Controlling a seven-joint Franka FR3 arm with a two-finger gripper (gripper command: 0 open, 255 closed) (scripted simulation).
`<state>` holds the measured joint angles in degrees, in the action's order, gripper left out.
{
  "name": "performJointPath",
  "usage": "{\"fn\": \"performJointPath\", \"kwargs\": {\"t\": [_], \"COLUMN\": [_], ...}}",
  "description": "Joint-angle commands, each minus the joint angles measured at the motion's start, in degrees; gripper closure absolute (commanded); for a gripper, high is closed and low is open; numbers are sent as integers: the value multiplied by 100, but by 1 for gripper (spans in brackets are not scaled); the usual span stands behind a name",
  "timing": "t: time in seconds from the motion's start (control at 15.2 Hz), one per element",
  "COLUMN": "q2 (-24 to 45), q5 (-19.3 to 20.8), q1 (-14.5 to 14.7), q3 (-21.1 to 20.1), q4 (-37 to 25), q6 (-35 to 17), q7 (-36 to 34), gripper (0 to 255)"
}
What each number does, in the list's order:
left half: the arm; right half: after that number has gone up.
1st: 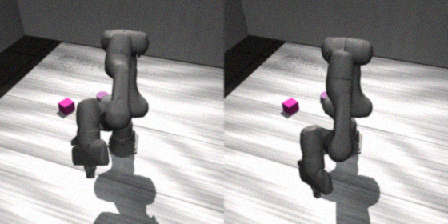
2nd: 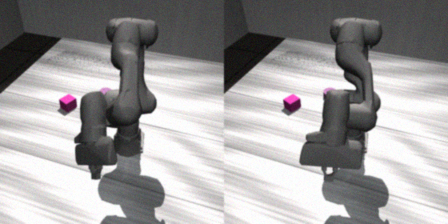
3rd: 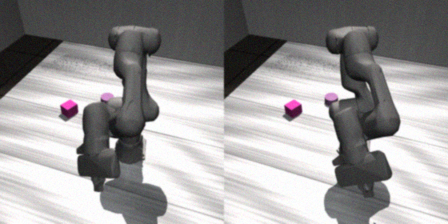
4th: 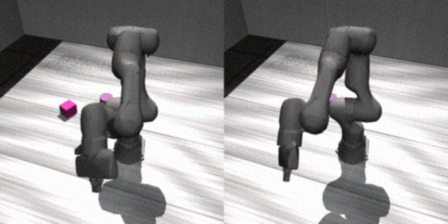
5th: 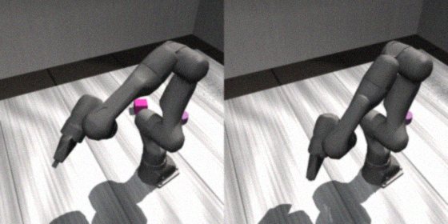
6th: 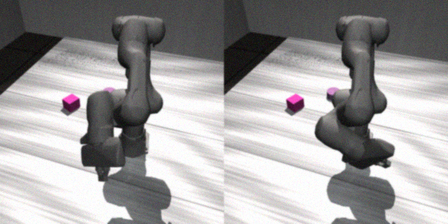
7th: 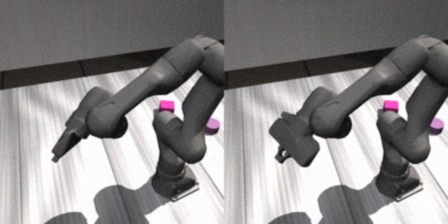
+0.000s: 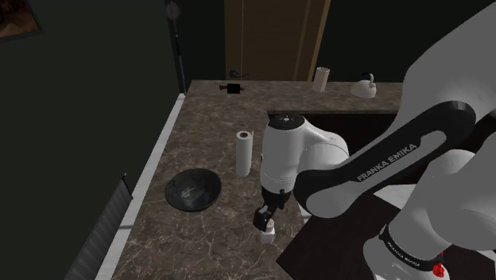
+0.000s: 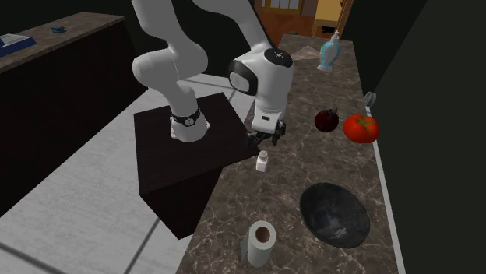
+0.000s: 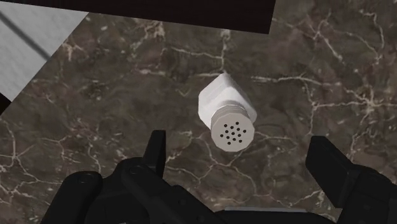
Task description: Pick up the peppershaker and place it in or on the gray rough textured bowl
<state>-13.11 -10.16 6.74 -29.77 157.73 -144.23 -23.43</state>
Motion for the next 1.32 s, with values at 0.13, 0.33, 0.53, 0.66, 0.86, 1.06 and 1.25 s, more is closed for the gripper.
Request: {"fn": "performJointPath", "kwargs": {"t": [0.13, 0.33, 0.53, 0.66, 0.86, 1.06, 1.25], "q2": [466, 781, 844, 845, 843, 843, 844], "q5": [272, 533, 594, 595, 594, 594, 594], "q1": [-128, -225, -241, -241, -240, -240, -241], "q3": [-111, -164, -168, -167, -167, -167, -167], "q4": [35, 68, 72, 72, 72, 72, 72], "q6": [-471, -792, -853, -853, -852, -852, -852], "q7": [-207, -396, -439, -440, -439, -439, -439], "gripper": [0, 0, 0, 0, 0, 255, 255]}}
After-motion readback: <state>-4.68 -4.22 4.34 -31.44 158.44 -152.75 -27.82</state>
